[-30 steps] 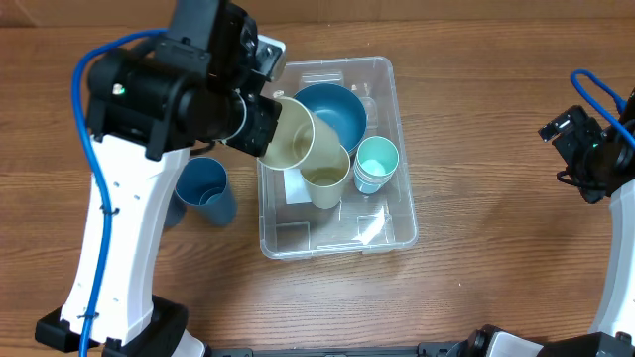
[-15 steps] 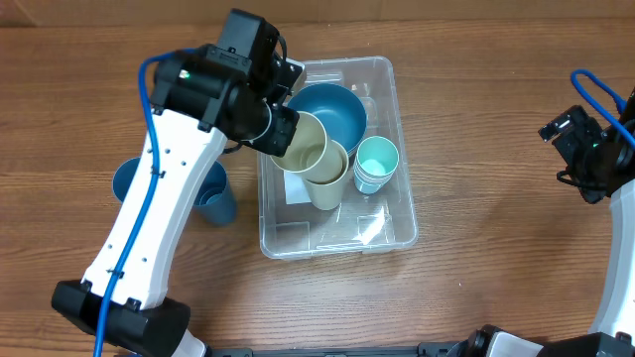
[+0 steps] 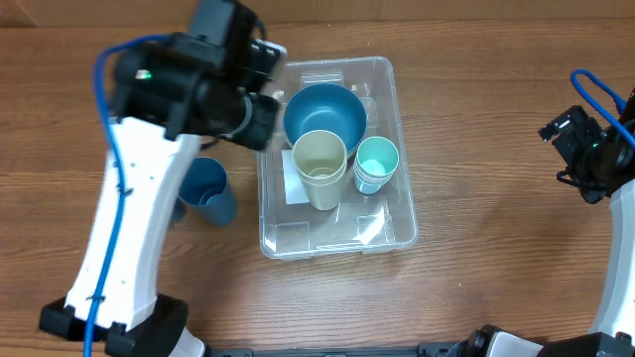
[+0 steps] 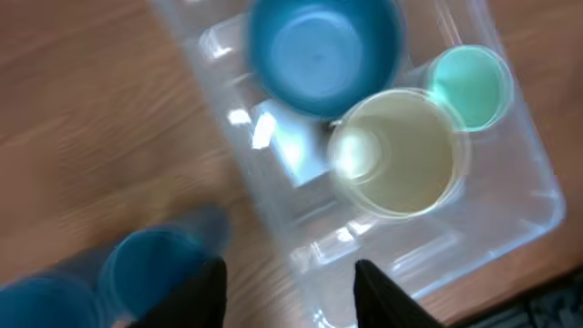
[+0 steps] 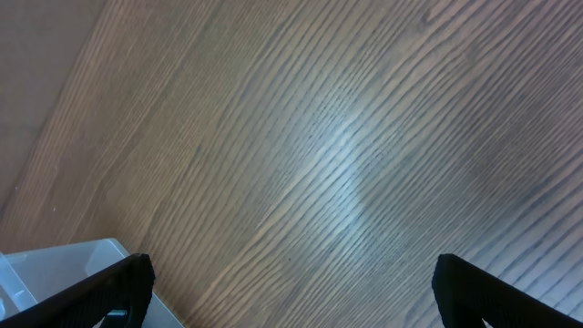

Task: Pack container
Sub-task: 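Carry the second beige cup over the bin and drop it into the first, then withdraw the left gripper to the dark blue cups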

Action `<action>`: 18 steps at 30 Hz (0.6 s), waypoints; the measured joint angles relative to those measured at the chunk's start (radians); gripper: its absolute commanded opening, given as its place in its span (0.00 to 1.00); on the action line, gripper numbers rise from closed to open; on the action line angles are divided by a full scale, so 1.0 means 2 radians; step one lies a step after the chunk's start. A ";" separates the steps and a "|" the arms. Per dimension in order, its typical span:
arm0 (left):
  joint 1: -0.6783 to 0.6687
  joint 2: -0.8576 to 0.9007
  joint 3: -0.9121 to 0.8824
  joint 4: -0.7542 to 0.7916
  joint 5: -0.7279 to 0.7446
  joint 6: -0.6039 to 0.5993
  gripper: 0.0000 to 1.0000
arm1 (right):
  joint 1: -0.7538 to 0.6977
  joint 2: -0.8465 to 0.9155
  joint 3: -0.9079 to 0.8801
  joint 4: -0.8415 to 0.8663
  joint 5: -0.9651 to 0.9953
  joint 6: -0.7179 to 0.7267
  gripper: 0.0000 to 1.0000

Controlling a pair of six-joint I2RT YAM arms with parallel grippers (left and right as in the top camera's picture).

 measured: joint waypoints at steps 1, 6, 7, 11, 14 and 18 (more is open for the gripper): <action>0.012 -0.002 0.009 -0.009 -0.008 -0.005 0.40 | 0.000 0.000 0.000 0.000 0.000 0.000 1.00; 0.086 -0.013 0.009 -0.013 -0.027 -0.030 0.44 | 0.000 0.000 0.000 0.000 0.000 0.000 1.00; 0.099 -0.015 0.006 -0.013 -0.029 -0.033 0.44 | 0.000 0.000 0.000 0.000 0.000 0.000 1.00; 0.183 -0.029 -0.033 -0.013 -0.034 -0.039 0.43 | 0.000 0.000 0.000 0.000 0.000 0.000 1.00; 0.253 -0.038 -0.082 -0.012 -0.036 -0.047 0.46 | 0.000 0.000 0.000 0.000 0.000 0.000 1.00; 0.349 -0.039 -0.159 0.005 -0.027 -0.057 0.47 | 0.000 0.000 0.000 0.000 0.000 0.000 1.00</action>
